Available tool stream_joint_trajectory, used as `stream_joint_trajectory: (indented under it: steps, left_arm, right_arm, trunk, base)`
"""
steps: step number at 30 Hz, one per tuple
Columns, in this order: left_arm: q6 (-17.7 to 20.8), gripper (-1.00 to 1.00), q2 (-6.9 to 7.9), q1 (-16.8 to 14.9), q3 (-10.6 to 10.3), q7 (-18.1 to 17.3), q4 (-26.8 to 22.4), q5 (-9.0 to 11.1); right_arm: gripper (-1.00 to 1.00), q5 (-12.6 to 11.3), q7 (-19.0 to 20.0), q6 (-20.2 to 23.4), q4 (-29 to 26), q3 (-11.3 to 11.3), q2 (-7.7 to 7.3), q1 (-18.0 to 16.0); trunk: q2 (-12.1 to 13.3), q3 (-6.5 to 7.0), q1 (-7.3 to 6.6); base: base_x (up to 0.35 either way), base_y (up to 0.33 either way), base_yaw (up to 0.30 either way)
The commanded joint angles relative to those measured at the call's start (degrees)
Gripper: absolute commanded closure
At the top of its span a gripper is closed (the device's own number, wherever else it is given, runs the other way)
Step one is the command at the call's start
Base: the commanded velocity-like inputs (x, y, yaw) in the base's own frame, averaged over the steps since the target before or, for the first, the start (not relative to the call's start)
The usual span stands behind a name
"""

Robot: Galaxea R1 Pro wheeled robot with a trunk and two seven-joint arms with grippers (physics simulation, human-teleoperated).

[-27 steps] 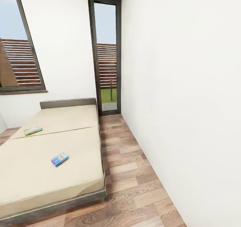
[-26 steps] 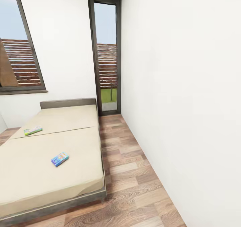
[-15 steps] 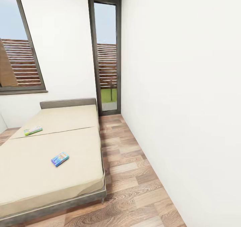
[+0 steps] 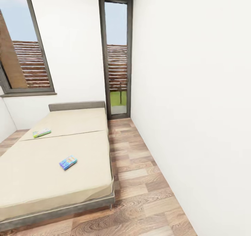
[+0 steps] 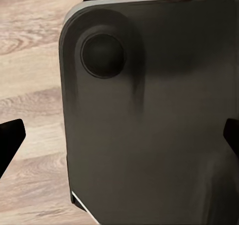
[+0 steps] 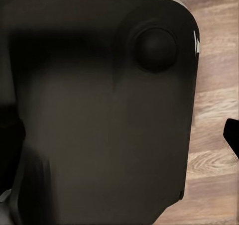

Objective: Put all the toys in the child's room - the three board games (two on the bed and one on the table), the two jigsaw puzzles on the table, and the tennis ball on the table - inside the toy box on the table in the child's room.

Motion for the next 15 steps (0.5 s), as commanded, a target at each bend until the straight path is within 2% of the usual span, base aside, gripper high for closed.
stream_joint_trajectory:
  steps: [1,10,15]
  left_arm:
    - [-0.4,-1.0,-0.04,0.0,0.1,0.0,0.0,0.0]
    - [-0.4,-1.0,-0.01,0.0,0.0,0.0,0.0,0.0]
    - [-0.5,-1.0,0.02,0.0,0.1,0.0,0.0,0.0]
  right_arm:
    - [-1.0,0.2,0.0,-0.5,0.0,0.1,0.04,0.0]
    - [-1.0,0.3,0.0,-3.4,0.0,0.1,0.14,0.1]
    - [-1.0,-0.2,0.0,-5.0,0.0,0.0,0.11,0.1]
  trunk:
    - [0.0,-0.13,0.0]
    - [0.0,-0.91,0.0]
    - [0.0,-1.03,0.0]
  base:
    - [0.0,0.0,0.098]
    - [0.0,0.0,0.084]
    - [0.0,0.0,0.025]
